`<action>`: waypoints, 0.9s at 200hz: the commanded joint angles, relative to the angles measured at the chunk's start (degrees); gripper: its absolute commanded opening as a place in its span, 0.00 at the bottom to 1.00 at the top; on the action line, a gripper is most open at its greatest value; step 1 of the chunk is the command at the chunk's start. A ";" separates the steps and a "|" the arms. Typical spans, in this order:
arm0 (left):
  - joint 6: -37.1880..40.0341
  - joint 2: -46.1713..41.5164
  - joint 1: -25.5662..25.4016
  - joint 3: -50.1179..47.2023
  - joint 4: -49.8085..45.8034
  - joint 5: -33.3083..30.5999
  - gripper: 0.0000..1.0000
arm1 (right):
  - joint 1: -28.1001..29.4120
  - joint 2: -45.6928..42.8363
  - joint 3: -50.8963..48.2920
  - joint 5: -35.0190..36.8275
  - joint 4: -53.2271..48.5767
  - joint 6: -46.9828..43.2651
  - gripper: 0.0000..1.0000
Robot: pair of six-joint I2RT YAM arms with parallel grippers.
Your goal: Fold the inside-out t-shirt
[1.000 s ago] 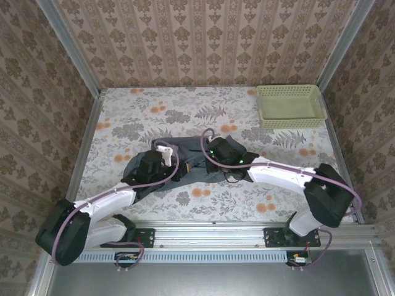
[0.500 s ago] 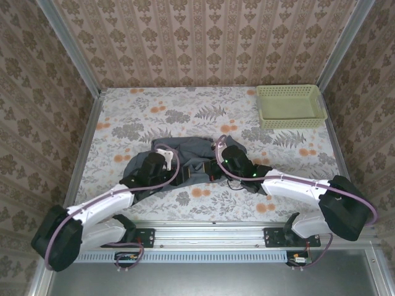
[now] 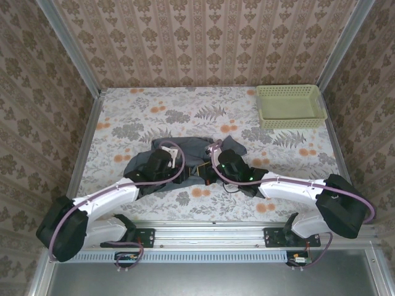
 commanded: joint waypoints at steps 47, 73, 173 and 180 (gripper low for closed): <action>2.39 5.62 -1.24 3.72 0.76 0.84 0.34 | 0.38 2.47 0.56 2.39 0.05 -0.28 0.00; 2.33 5.44 -1.70 3.60 0.38 -0.29 0.19 | 0.32 2.67 1.27 6.77 -3.25 1.23 0.00; 1.47 -14.40 -3.94 -8.28 5.40 -0.21 0.00 | -4.83 2.12 1.56 9.73 -10.20 7.14 0.09; 1.60 -14.93 -3.95 -8.51 5.66 0.49 0.00 | -4.45 1.42 2.11 10.36 -11.96 4.51 0.15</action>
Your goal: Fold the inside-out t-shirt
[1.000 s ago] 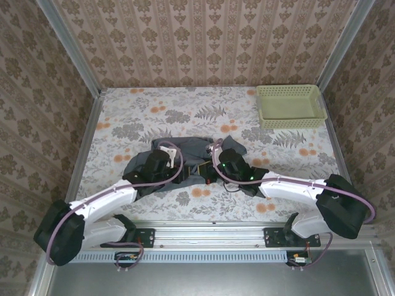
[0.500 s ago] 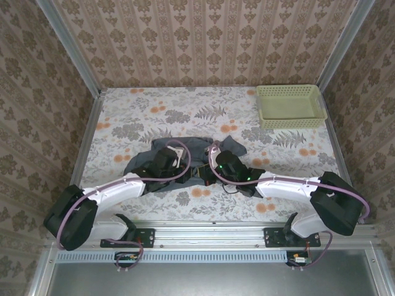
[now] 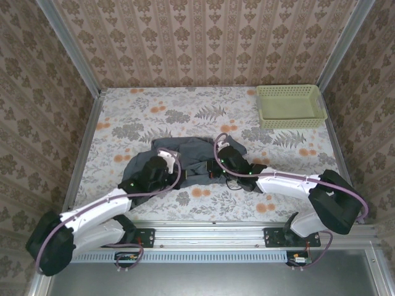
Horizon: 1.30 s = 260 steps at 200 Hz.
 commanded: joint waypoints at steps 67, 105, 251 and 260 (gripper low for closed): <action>-0.17 -2.18 -0.35 -2.52 7.24 5.50 0.00 | 6.89 -8.64 6.39 5.54 -17.14 -23.16 0.50; -0.42 -2.15 -0.36 -2.24 7.25 5.69 0.00 | 8.32 -3.19 7.75 4.90 -17.24 -21.70 0.48; 1.40 -4.45 1.23 -0.26 2.07 5.16 0.00 | 6.33 -5.59 8.94 6.86 -18.41 -17.09 0.00; 1.58 -4.31 2.15 -0.34 1.92 4.93 0.00 | 4.45 -7.64 7.49 1.46 -16.78 -16.42 0.00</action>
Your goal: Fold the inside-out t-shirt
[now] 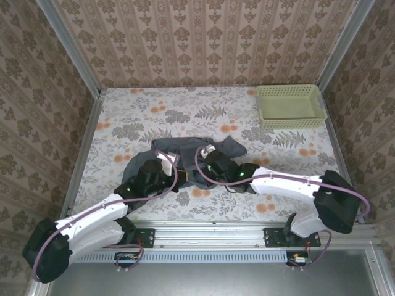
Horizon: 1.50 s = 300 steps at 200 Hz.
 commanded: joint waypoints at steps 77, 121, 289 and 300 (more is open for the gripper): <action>1.86 12.72 5.28 8.79 -5.25 -4.63 0.02 | -7.68 -10.80 -3.66 -26.37 8.51 5.74 0.00; 2.96 14.30 4.00 9.27 -5.11 -2.67 0.20 | -10.66 -12.89 -5.34 -23.35 12.79 11.15 0.00; 3.87 13.13 -7.79 18.00 -14.48 -18.23 0.61 | -12.69 -13.71 -7.46 -22.63 16.54 16.04 0.00; 3.12 14.16 -7.31 18.18 -15.05 -19.78 0.56 | -12.63 -13.88 -7.53 -22.15 16.11 15.90 0.00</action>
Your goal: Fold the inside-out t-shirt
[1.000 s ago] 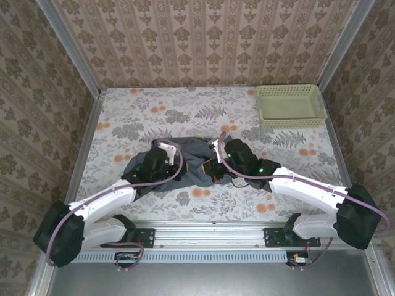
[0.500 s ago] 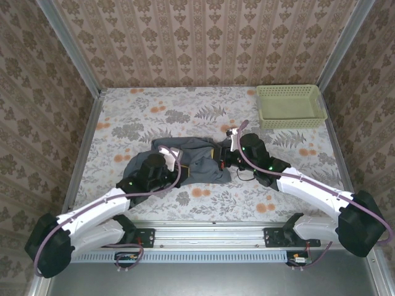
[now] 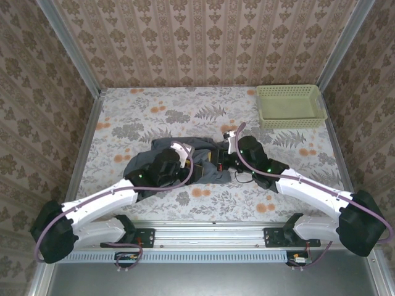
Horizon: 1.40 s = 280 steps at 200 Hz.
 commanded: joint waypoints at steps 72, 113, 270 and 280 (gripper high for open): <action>-2.64 0.87 2.14 0.24 -5.15 -8.25 0.02 | -0.41 -1.63 1.50 9.03 -7.10 -1.88 0.00; -2.15 -7.65 2.23 -5.10 -0.04 -5.62 0.00 | -3.61 0.02 1.87 9.74 -9.94 -1.05 0.00; -4.45 -0.69 3.12 -5.24 10.75 7.23 0.00 | 9.84 2.14 3.99 25.69 -23.09 -2.89 0.63; -4.54 -0.66 3.16 -5.20 10.68 7.41 0.00 | 10.46 3.94 4.12 26.09 -22.33 -2.96 0.68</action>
